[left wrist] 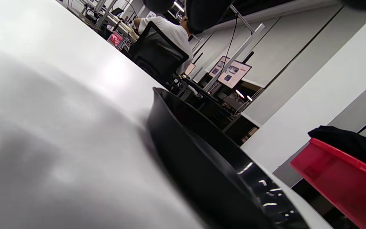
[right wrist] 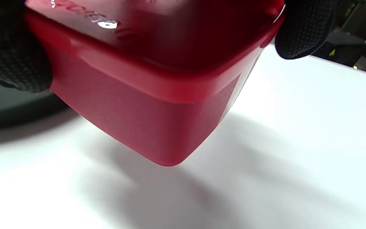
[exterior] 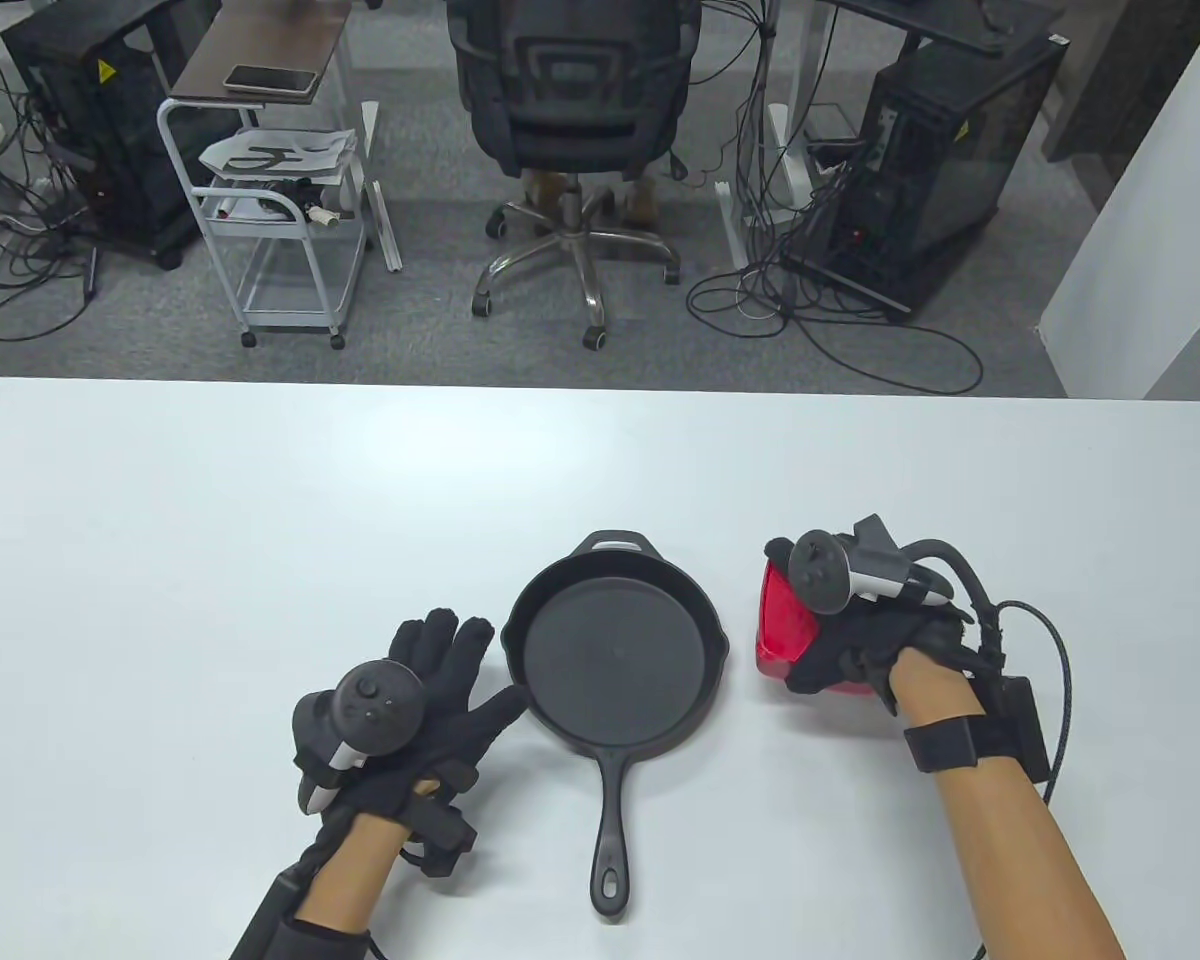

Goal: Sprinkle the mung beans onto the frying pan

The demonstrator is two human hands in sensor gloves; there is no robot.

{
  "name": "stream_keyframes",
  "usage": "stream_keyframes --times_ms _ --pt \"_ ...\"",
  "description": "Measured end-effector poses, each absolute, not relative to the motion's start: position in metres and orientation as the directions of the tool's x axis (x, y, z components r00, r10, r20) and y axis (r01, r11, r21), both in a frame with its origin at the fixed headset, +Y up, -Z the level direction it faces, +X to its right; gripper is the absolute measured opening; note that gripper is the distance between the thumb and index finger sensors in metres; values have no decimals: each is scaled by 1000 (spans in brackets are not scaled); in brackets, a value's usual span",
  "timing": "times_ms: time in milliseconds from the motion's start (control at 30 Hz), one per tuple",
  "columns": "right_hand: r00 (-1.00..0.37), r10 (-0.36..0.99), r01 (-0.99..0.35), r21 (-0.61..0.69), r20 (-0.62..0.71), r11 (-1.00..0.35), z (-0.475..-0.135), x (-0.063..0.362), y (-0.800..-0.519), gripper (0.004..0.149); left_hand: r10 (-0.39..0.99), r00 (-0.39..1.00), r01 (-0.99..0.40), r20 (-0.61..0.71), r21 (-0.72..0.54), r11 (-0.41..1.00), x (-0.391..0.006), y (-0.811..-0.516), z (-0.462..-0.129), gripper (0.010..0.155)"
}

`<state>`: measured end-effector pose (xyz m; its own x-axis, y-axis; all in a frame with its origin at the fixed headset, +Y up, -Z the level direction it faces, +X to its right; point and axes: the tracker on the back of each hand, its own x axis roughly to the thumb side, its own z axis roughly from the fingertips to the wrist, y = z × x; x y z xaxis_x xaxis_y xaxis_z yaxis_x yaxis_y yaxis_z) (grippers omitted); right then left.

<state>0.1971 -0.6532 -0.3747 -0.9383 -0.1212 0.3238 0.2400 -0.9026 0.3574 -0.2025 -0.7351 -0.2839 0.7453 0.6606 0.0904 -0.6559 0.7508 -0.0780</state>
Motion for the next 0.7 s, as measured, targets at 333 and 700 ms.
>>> stream_keyframes --times_ms 333,700 --pt "-916 -66 172 239 395 -956 -311 130 -585 122 948 318 -938 26 -133 319 -206 -729 -274 96" --pt "-838 -35 150 168 545 -974 -279 42 -568 119 985 -149 -954 -92 -250 -168 -201 -735 -269 97"
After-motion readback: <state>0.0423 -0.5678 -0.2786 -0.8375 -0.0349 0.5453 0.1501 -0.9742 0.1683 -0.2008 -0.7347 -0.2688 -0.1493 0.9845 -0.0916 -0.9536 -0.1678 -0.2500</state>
